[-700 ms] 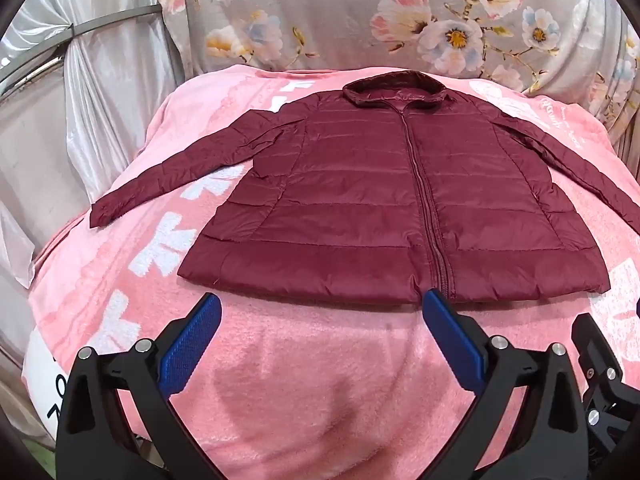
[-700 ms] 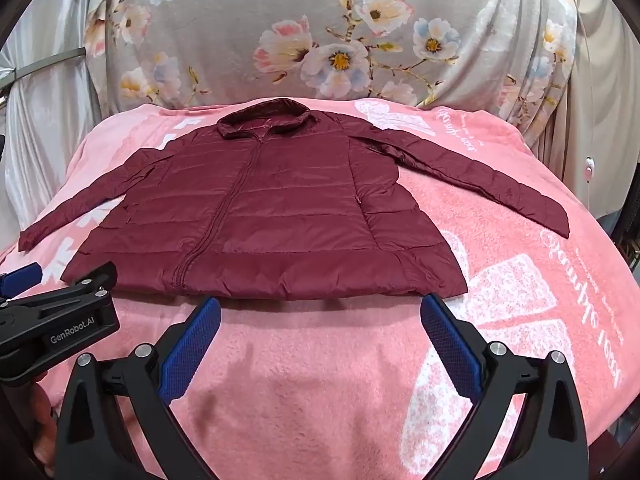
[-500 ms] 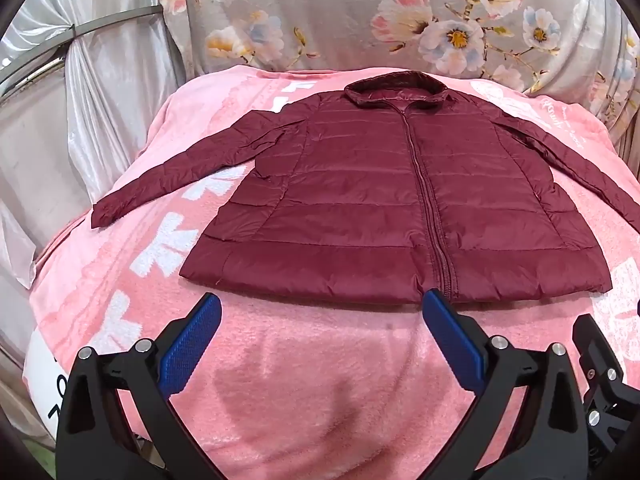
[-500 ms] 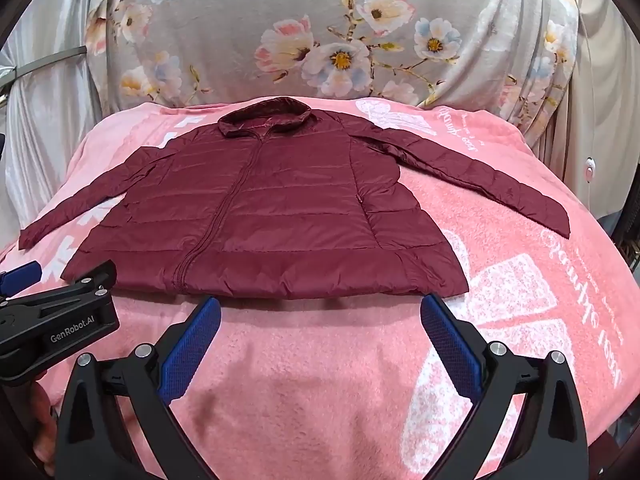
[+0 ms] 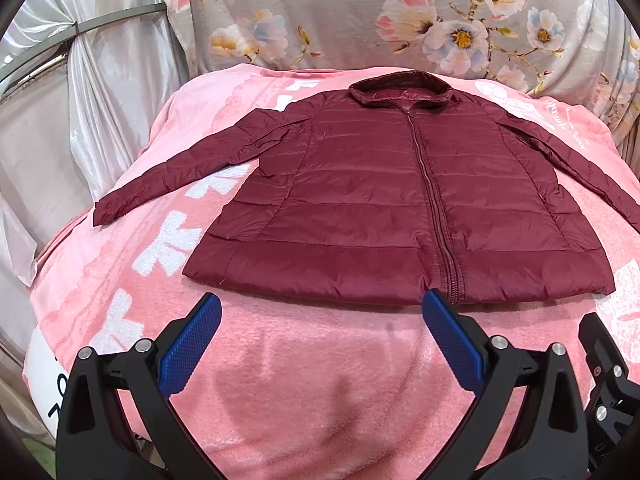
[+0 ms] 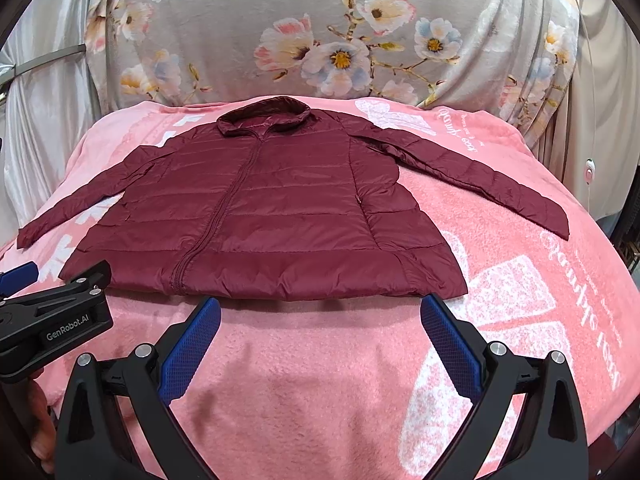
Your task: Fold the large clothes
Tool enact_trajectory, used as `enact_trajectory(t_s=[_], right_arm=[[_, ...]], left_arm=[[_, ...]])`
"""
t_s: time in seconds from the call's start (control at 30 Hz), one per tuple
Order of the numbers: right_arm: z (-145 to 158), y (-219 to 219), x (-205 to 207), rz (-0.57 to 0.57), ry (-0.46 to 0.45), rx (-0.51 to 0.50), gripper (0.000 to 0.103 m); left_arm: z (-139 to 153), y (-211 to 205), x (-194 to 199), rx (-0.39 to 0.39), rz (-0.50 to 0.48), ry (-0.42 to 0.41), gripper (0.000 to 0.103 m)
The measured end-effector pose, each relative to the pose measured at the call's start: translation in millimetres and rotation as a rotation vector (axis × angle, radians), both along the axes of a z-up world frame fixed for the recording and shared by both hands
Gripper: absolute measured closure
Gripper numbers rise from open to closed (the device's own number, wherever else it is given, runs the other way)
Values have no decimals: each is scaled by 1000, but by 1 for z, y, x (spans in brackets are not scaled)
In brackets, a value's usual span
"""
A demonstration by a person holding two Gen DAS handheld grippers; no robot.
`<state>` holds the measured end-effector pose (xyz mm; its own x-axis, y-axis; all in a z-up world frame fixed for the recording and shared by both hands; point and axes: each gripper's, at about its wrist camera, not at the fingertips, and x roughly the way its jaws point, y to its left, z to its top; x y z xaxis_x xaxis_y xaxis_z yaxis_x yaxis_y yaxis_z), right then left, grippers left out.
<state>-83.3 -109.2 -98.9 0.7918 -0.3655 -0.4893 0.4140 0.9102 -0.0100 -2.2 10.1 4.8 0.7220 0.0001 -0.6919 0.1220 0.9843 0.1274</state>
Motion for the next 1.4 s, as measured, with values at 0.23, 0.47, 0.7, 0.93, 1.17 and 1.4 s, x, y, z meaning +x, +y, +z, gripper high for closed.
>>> enact_trajectory(t_s=[0.23, 0.47, 0.7, 0.93, 1.17, 1.4], right_arm=[[-1, 0, 1, 3, 2, 0, 5], [1, 2, 2, 3, 4, -1, 5], [0, 2, 2, 3, 5, -2, 5], [0, 3, 2, 6, 5, 1, 5], [-1, 4, 2, 5, 6, -1, 5], [-1, 4, 2, 5, 6, 0, 5]], left_arm=[[0, 1, 1, 1, 3, -2, 5], [0, 1, 0, 2, 5, -3, 5], [-1, 2, 0, 1, 7, -2, 5], [-4, 6, 0, 1, 13, 1, 5], [-4, 5, -1, 2, 15, 0, 5], [-5, 6, -1, 2, 15, 1, 5]])
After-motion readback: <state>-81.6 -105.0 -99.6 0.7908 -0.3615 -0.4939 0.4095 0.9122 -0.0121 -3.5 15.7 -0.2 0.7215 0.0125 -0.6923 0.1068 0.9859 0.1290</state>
